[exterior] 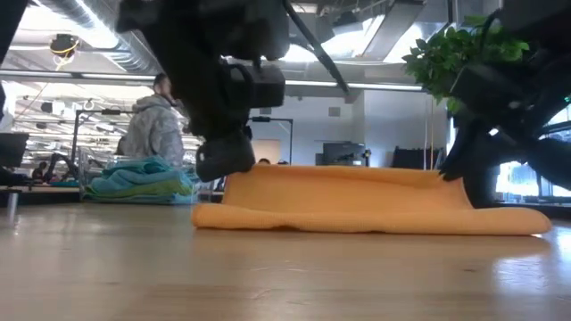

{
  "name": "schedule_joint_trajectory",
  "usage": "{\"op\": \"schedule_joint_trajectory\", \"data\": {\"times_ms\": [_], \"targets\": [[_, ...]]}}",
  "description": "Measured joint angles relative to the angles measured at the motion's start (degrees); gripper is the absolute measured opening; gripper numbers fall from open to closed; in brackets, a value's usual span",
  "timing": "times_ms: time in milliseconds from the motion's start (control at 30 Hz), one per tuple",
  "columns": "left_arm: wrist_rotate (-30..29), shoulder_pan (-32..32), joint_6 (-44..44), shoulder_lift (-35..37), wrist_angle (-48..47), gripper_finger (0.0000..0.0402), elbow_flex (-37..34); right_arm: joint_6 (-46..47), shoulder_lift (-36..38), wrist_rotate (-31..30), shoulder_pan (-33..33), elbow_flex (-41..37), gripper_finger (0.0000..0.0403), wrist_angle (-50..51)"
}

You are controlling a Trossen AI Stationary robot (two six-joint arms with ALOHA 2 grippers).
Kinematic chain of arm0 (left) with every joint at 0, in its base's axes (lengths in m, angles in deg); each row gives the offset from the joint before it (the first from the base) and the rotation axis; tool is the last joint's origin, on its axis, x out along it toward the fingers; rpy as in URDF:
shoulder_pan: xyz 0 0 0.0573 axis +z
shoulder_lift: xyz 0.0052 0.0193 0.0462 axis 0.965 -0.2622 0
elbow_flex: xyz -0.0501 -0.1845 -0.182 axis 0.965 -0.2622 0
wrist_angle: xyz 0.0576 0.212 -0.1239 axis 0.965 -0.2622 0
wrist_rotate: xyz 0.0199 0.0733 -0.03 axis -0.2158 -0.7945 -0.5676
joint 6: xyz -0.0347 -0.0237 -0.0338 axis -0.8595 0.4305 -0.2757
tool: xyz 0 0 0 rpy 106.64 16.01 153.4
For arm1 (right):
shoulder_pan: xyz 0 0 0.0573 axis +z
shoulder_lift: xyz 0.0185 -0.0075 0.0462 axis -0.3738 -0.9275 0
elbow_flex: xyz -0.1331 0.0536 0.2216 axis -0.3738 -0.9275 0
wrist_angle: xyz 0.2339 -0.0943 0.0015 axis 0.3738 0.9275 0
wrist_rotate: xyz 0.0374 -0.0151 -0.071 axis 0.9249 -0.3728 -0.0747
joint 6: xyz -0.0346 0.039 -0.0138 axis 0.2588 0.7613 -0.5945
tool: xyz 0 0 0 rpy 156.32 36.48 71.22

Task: Fold microfiber towels
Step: Fold the orange microfiber cloth

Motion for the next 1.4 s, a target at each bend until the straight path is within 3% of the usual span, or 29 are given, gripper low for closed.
{"op": "schedule_joint_trajectory", "data": {"times_ms": [300, 467, 633, 800, 1067, 1267, 1400], "targets": [[7.6, 2.3, 6.6, 0.0, 5.8, 0.0038, 0.0, 0.1, 0.0, 3.4, -4.5, -0.1, 0.0033, -0.5], [6.6, 2.3, 10.6, 0.0, 9.6, 0.0091, 0.0, 1.3, 0.0, 7.8, -6.4, -0.1, 0.0033, -0.7], [4.3, 2.1, 9.0, 0.0, 8.9, 0.0128, 0.0, 1.3, 0.0, 7.1, -7.5, -0.1, 0.0033, -0.8], [4.0, 1.1, 6.7, 0.0, 9.0, 0.0134, 0.0, -1.5, 0.0, 6.4, -9.2, -0.2, 0.0033, -2.1], [5.8, -1.3, 1.8, 0.0, 9.9, 0.0133, 0.0, -3.5, 0.0, 10.7, -13.3, -0.2, 0.0036, -2.6], [8.7, -0.8, 2.8, 0.0, 15.9, 0.0131, 0.0, -7.0, 0.0, 12.3, -15.3, -0.1, 0.0105, -3.9], [12.4, -0.9, 0.8, 0.0, 16.1, 0.0131, 0.0, -6.0, 0.0, 5.2, -15.7, -0.1, 0.0174, -3.9]]}}
